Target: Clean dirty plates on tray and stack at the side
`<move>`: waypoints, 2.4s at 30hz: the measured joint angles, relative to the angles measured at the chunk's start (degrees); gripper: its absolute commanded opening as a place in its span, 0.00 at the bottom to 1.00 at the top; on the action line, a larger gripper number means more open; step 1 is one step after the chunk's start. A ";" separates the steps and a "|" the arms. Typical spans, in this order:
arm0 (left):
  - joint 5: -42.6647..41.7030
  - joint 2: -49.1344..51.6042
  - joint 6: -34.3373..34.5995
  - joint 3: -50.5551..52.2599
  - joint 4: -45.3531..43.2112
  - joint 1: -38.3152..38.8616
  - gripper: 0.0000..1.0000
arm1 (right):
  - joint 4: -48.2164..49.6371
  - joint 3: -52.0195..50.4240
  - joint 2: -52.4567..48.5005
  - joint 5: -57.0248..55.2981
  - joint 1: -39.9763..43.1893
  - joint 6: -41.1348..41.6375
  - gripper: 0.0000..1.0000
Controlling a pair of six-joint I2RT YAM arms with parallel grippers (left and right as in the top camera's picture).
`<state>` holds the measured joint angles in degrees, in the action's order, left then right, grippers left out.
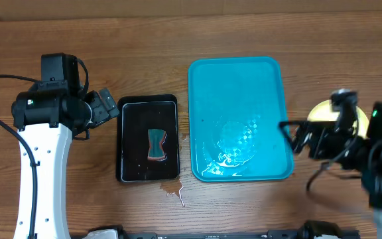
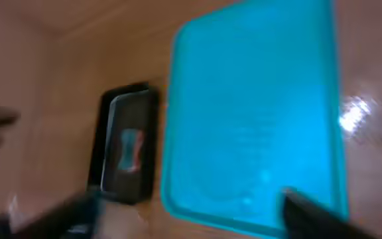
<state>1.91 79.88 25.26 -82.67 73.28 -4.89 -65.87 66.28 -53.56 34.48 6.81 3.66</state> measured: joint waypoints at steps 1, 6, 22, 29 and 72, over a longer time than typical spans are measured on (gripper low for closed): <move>0.00 0.00 0.00 0.00 0.00 0.00 1.00 | 0.48 0.09 2.58 0.44 -3.58 -1.07 1.00; 0.00 0.00 0.00 0.00 0.00 0.00 1.00 | 0.66 0.15 6.58 0.79 -10.27 -2.21 1.00; 0.00 0.00 0.00 0.00 0.02 0.00 1.00 | 10.64 -0.02 7.04 -4.37 -11.78 -2.16 1.00; 0.00 0.00 0.00 0.00 0.02 0.00 1.00 | 29.46 -9.25 16.44 -13.29 -11.76 -2.19 1.00; 0.00 0.00 0.00 0.00 0.02 0.00 1.00 | 62.29 -65.24 52.87 -18.21 -7.58 -2.19 1.00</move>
<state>1.91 79.88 25.26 -82.67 73.30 -4.89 -3.57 1.04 -0.69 16.27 -0.78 1.48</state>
